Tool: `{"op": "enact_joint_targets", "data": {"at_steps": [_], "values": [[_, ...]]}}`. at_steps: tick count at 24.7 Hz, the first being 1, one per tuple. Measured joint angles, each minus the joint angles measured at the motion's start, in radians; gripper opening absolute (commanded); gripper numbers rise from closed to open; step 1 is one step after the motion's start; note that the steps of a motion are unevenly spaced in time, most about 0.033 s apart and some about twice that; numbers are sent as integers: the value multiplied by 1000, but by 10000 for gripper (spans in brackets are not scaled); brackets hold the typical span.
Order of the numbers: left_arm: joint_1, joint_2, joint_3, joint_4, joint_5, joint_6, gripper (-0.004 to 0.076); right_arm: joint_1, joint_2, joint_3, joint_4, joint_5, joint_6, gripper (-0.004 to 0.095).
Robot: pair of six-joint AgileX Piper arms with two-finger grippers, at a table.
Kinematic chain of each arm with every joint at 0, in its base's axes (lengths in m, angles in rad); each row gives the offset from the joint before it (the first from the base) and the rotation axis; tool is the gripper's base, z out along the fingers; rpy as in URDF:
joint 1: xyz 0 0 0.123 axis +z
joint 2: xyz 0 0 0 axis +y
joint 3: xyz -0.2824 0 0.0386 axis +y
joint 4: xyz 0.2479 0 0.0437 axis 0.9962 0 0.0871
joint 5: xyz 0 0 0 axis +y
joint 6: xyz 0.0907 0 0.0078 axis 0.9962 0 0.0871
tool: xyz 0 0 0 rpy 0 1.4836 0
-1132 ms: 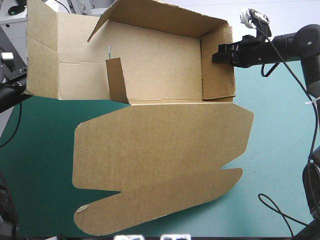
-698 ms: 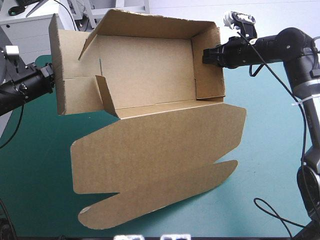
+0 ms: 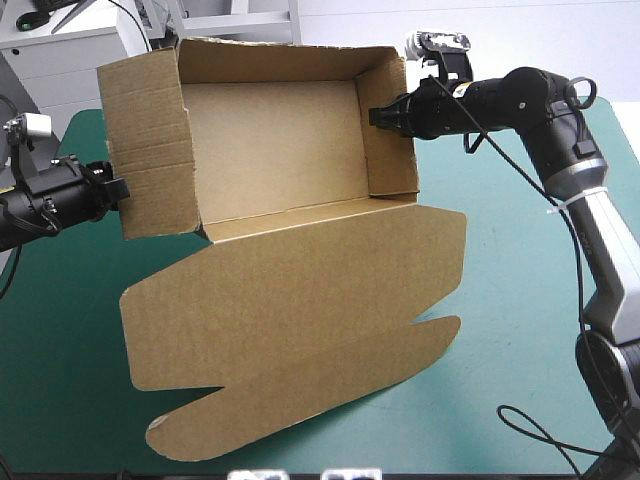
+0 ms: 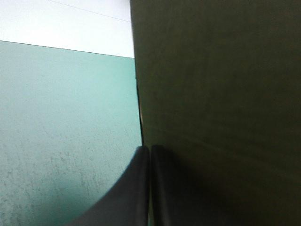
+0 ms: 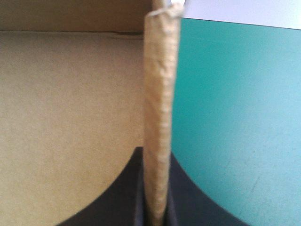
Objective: Fold the box
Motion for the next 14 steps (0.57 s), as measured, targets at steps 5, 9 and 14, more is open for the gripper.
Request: {"op": "enact_joint_targets", "data": {"at_steps": [5,9,14], "values": [[-30,-7,0,8,5,-1,-7,48,17,0,-35,-42,6,-15],[-31,-7,0,22,6,-1,-7,50,44,0,-39,-40,6,-15],[-31,-8,0,88,6,-2,45,50,49,0,-50,-40,6,-15]]}}
